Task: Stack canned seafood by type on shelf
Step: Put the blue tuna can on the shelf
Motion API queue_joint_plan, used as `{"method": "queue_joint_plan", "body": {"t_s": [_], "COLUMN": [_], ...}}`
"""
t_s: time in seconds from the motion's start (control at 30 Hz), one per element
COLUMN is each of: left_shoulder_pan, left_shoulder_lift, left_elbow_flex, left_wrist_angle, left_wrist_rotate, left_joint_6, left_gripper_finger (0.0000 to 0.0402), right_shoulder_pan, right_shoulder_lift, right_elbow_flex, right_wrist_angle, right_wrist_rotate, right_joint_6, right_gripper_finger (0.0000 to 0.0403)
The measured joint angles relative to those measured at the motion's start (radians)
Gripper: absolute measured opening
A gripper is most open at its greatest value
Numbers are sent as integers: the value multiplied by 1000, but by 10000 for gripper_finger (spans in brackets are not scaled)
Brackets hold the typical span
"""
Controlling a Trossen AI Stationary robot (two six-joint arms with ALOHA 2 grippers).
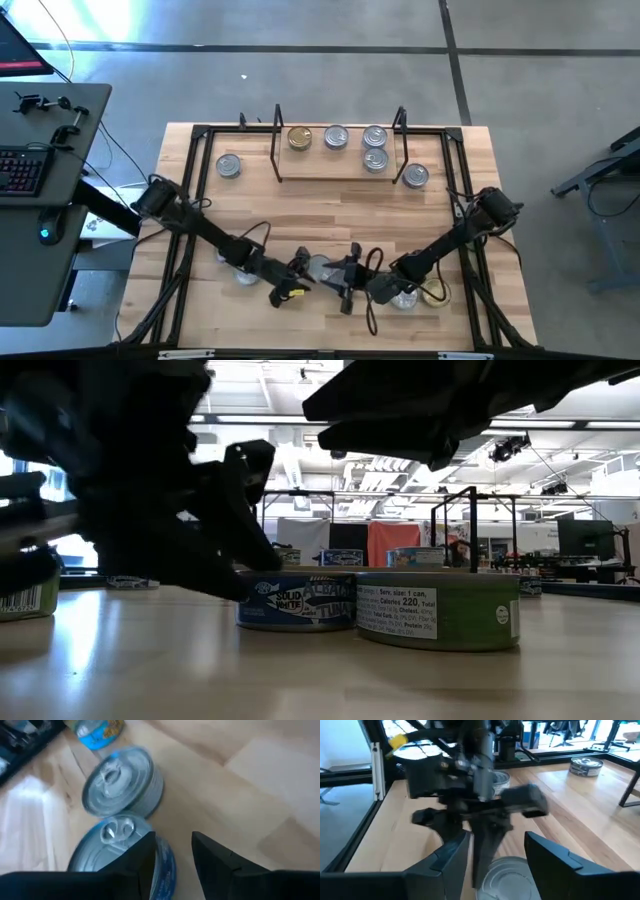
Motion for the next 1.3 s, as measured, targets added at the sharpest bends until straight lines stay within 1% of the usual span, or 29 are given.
{"method": "queue_joint_plan", "body": {"t_s": [0.17,0.27,0.4,0.47,0.5,0.63,0.8,0.9,1.07,1.17,1.3], "left_shoulder_pan": [39,65,87,95,100,113,121,137,167,180,191], "left_shoulder_lift": [-8,-10,-9,-9,-11,-25,-73,-117,-167,-176,-176], "left_elbow_flex": [-1,0,-1,-1,-1,-4,-12,-26,-70,-82,-93], "left_wrist_angle": [-65,-109,-125,-125,-125,-100,-119,-110,-43,-2,25], "left_wrist_rotate": [-10,-16,-20,-19,-18,-20,-31,-36,-29,-28,-28], "left_joint_6": [30,46,47,44,35,0,-12,-56,-124,-152,-190], "left_gripper_finger": [101,83,37,12,7,5,1,1,0,0,0], "right_shoulder_pan": [0,0,0,0,0,0,-24,-46,-98,-135,-164], "right_shoulder_lift": [0,0,0,0,0,-4,-10,-11,-11,-11,-11], "right_elbow_flex": [0,0,0,0,0,-1,-1,16,120,182,212], "right_wrist_angle": [0,-8,-40,-60,-62,-67,-86,-193,-462,-574,-666], "right_wrist_rotate": [-8,-22,-65,-59,-43,42,43,19,-63,-118,-125], "right_joint_6": [-10,-23,-56,-101,-121,-183,-237,-224,-231,-293,-430], "right_gripper_finger": [188,188,188,188,188,192,210,227,250,254,255]}}
